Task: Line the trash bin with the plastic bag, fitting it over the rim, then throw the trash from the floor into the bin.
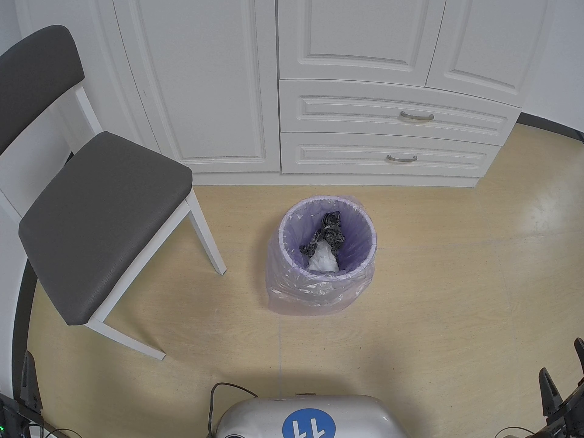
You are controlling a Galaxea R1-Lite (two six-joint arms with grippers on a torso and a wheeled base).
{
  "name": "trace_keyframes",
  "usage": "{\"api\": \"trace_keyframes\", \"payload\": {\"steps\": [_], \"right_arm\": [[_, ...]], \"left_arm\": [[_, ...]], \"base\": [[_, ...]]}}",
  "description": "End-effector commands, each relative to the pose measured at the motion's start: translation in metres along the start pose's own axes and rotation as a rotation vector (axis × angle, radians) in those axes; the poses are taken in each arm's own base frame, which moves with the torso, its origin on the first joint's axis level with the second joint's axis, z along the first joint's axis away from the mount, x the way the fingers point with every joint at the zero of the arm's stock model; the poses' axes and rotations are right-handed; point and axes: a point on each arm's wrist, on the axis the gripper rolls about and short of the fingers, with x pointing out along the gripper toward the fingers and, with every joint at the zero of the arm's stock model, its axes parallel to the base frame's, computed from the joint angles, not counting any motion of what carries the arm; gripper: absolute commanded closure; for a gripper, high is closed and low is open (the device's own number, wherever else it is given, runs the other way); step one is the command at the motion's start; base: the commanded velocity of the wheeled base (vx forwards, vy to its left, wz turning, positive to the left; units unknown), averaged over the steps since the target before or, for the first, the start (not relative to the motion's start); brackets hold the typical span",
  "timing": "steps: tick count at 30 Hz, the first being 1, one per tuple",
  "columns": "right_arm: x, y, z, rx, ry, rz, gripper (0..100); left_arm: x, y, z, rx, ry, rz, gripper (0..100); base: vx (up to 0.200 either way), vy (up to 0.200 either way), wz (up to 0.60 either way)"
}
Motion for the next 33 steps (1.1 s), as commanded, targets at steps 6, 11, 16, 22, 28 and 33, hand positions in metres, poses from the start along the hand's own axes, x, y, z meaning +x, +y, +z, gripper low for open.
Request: {"api": "trace_keyframes", "payload": {"steps": [6,11,16,22,28,33], "right_arm": [[-0.001,-0.006,-0.004,0.008,0.002,-0.279,0],[-0.001,-0.007,-0.003,0.008,-0.006,-0.315,0],[-0.001,-0.007,-0.005,0.008,0.008,-0.307,0],[-0.001,-0.007,-0.004,0.009,0.006,-0.305,0],[-0.001,-0.006,-0.005,0.009,0.006,-0.275,0],[-0.001,-0.004,-0.005,0.018,0.005,-0.172,0]], "left_arm": [[0.0,0.002,-0.013,-0.006,0.067,0.058,0],[-0.001,0.002,-0.014,-0.021,0.076,0.051,0],[-0.001,0.001,-0.015,-0.021,0.087,0.001,0],[-0.001,-0.001,-0.018,-0.016,0.108,-0.064,0],[-0.002,-0.003,-0.022,0.017,0.152,-0.178,0],[-0.002,-0.003,-0.023,0.058,0.161,-0.196,0]], "base": [[0.0,0.0,0.0],[0.0,0.0,0.0],[0.0,0.0,0.0],[0.0,0.0,0.0],[0.0,0.0,0.0],[0.0,0.0,0.0]]}}
